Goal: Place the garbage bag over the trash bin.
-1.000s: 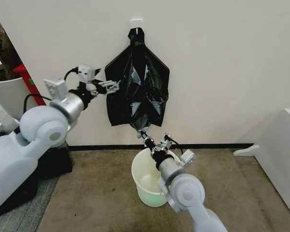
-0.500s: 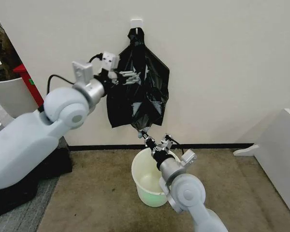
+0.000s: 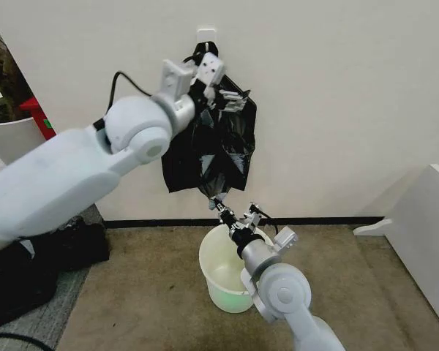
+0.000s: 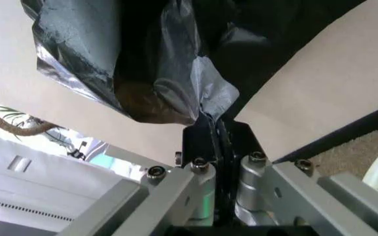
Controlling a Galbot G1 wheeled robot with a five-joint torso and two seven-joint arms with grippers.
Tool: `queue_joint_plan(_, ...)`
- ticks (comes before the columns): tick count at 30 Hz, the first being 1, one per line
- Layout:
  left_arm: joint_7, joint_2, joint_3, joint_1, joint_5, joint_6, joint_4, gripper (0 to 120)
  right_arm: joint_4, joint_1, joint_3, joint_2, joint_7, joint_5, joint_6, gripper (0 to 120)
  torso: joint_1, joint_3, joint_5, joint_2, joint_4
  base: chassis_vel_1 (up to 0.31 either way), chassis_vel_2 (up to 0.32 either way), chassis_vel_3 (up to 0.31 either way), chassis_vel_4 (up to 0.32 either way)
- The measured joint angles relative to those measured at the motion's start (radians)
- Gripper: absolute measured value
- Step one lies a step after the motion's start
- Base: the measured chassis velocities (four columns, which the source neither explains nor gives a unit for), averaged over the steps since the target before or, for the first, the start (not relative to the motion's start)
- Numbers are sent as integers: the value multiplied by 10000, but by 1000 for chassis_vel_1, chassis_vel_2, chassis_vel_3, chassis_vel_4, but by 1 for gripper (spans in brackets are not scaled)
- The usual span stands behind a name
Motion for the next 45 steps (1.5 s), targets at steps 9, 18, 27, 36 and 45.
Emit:
queue_joint_plan(9,274,55,194,-378,65,204,-210,100,-8,14,2,-1,-1,1,0,0,0,-1,-4,1,4,0,0,0,0)
queue_joint_plan(18,262,414,42,-148,39,332,-598,100,-22,5,32,7,-1,1,0,0,0,-1,-1,2,2,0,0,0,0)
queue_joint_plan(27,30,1436,-634,801,-123,686,-1522,100,-89,-35,49,46,-41,-82,3,0,-1,-1,-3,2,4,0,0,0,0)
queue_joint_plan(36,27,2566,-1380,2099,-56,878,-2276,100,-137,-159,21,143,-110,-222,5,0,-1,0,-4,1,5,0,0,0,0)
queue_joint_plan(45,319,3070,-1859,3355,947,1168,-2747,100,-222,-190,-7,244,-156,-328,14,0,-1,-1,-1,1,4,0,0,0,0)
